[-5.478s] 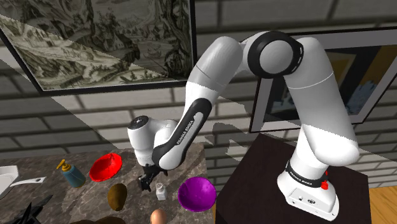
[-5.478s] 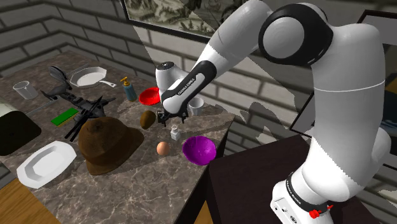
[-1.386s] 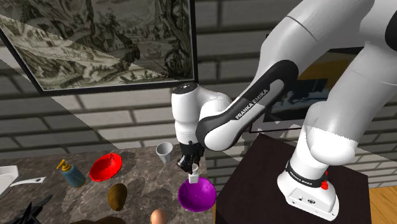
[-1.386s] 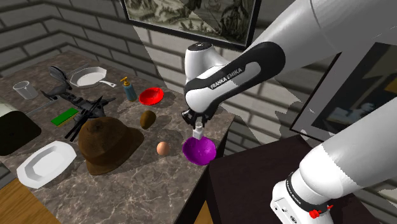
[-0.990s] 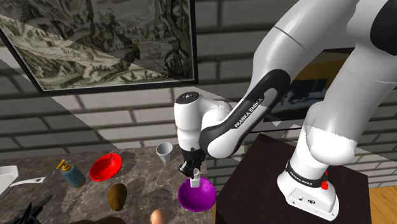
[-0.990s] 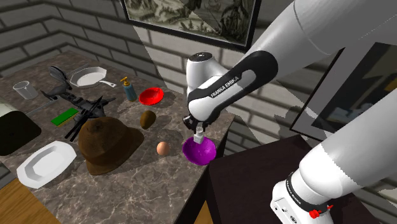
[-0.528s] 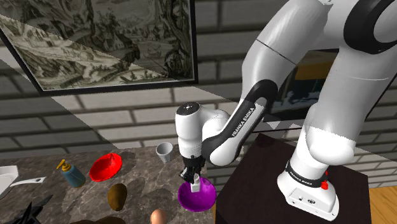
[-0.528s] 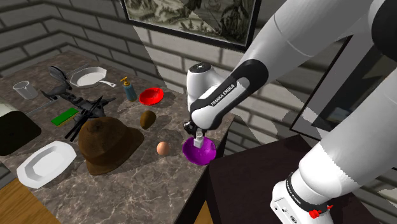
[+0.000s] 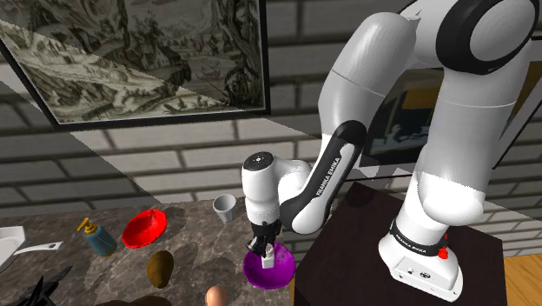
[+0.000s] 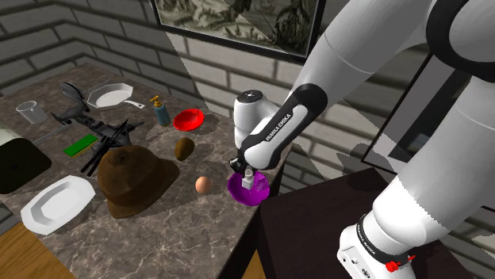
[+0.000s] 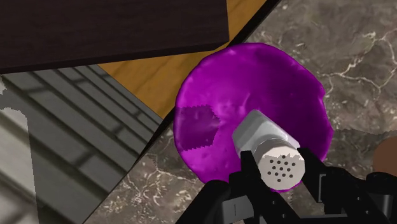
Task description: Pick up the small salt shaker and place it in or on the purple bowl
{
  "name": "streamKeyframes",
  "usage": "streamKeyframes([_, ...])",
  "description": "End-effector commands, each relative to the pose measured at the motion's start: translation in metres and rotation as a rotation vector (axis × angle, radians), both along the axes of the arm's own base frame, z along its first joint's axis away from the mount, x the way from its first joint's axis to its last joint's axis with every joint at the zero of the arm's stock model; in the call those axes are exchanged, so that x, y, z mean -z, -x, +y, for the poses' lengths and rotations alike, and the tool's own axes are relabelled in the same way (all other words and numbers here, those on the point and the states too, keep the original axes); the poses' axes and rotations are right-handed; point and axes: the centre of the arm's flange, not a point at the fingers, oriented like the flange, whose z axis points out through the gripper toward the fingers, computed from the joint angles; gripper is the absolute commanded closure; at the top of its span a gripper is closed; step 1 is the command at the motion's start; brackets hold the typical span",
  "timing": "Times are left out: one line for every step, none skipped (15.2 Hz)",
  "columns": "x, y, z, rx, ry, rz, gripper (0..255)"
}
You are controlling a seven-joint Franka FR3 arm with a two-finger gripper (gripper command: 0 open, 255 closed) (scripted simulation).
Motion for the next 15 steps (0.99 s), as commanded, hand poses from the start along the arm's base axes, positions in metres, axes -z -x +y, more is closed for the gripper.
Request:
streamKeyframes([0.001,0.0,0.0,0.0,0.0,0.0,255])
streamKeyframes([0.001,0.0,0.0,0.0,0.0,0.0,255])
streamKeyframes([0.001,0.0,0.0,0.0,0.0,0.0,255])
streamKeyframes([0.001,0.0,0.0,0.0,0.0,0.0,255])
streamKeyframes([0.001,0.0,0.0,0.0,0.0,0.0,255])
streamKeyframes([0.001,0.0,0.0,0.0,0.0,0.0,0])
streamKeyframes([0.001,0.0,0.0,0.0,0.0,0.0,0])
streamKeyframes([0.001,0.0,0.0,0.0,0.0,0.0,0])
streamKeyframes([0.001,0.0,0.0,0.0,0.0,0.0,0])
streamKeyframes([0.001,0.0,0.0,0.0,0.0,0.0,0])
streamKeyframes([0.001,0.0,0.0,0.0,0.0,0.0,0])
streamKeyframes([-0.012,0.0,0.0,0.0,0.0,0.0,0])
streamKeyframes([-0.026,0.0,-0.001,0.0,0.0,0.0,0])
streamKeyframes([-0.039,0.0,-0.001,0.0,0.0,0.0,0])
streamKeyframes([-0.049,0.0,-0.001,0.0,0.0,0.0,0])
